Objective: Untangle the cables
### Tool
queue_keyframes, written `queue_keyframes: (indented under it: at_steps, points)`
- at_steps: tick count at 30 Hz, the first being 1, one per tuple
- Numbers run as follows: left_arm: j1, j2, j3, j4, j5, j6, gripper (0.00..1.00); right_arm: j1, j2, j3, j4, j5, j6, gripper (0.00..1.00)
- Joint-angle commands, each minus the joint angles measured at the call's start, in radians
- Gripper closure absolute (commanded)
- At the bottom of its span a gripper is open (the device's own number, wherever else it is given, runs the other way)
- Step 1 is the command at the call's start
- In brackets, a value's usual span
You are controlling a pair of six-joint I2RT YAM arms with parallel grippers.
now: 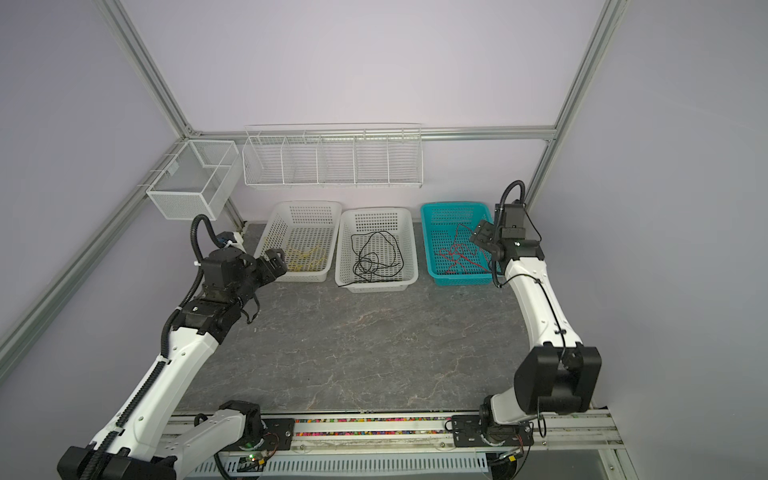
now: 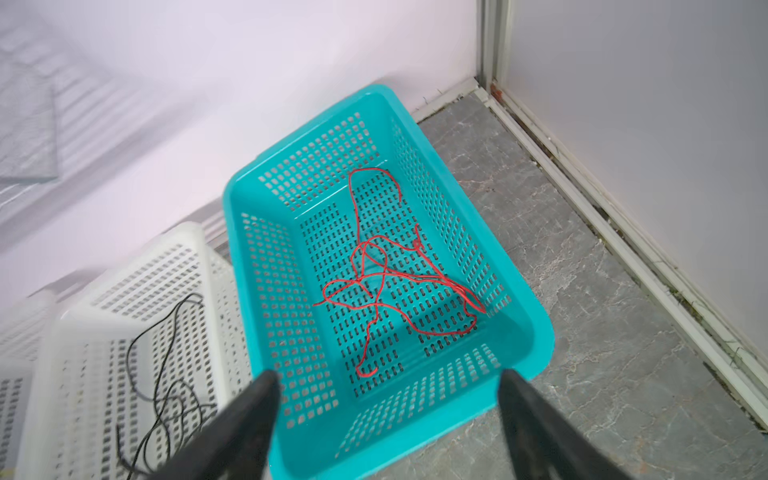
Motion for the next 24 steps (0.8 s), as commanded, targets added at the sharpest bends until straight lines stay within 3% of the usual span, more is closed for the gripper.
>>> queue_keyframes:
  at_steps: [1,6,10,12,15,21,24]
  points:
    - [-0.004,-0.058,-0.059,-0.048,-0.081,-0.014,0.01,0.024,-0.148,-0.185,0.245,-0.001,-0.115,0.11]
    - [-0.004,-0.186,-0.283,0.114,-0.187,0.027,0.01,0.041,-0.357,-0.419,0.401,0.041,-0.250,0.11]
    - [-0.004,-0.224,-0.431,0.248,-0.231,0.133,0.01,0.038,-0.411,-0.552,0.399,0.145,-0.298,0.11]
    - [-0.004,-0.217,-0.461,0.284,-0.245,0.170,0.01,0.035,-0.434,-0.646,0.485,0.191,-0.294,0.11]
    - [-0.003,-0.171,-0.509,0.394,-0.318,0.201,0.01,0.033,-0.383,-0.767,0.651,0.196,-0.341,0.11]
    - [0.002,-0.051,-0.558,0.624,-0.328,0.327,0.01,0.029,-0.252,-0.836,0.808,0.198,-0.329,0.11]
    - [0.030,0.047,-0.595,0.773,-0.341,0.328,0.01,0.015,-0.182,-0.841,0.851,0.206,-0.351,0.11]
